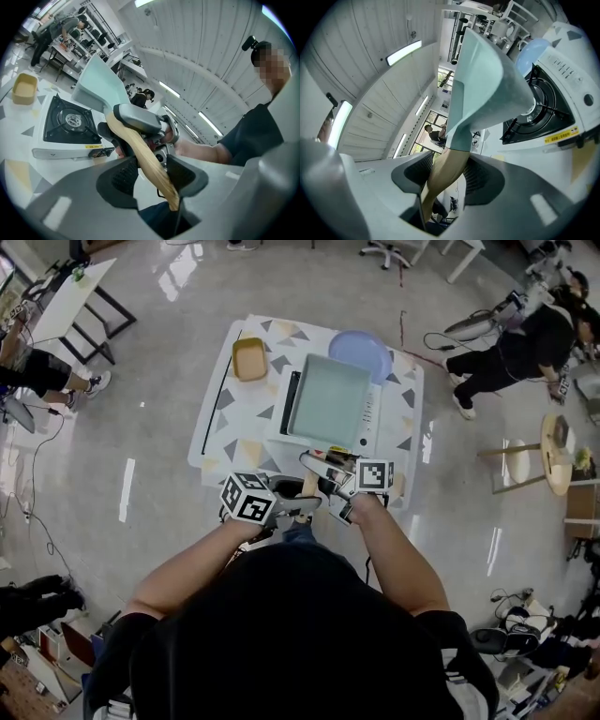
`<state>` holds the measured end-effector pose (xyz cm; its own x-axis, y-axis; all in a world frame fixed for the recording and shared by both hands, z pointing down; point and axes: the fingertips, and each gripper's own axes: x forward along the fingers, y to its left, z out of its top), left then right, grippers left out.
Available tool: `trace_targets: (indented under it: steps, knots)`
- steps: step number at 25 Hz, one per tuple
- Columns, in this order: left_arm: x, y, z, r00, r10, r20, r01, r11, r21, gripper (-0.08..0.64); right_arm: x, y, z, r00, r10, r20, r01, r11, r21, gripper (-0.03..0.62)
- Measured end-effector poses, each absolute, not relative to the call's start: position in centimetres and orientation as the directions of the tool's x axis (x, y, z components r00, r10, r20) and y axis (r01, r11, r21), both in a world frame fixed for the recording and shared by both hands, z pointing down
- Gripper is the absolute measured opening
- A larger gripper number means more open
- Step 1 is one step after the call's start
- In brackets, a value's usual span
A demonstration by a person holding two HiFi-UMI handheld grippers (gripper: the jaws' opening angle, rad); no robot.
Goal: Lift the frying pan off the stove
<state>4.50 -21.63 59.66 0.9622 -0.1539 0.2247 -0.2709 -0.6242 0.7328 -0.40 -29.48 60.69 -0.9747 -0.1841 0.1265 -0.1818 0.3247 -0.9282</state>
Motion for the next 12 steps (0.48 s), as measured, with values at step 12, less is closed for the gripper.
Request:
trace_targets:
  steps: [12]
  knots:
    - [3.2,-16.1,54.5,0.979,-0.072,0.191,-0.183,-0.731,0.657,0.196,-1.8,-24.3,54.6,-0.969,-0.223,0.103,-0.192,0.421,-0.886,0.232]
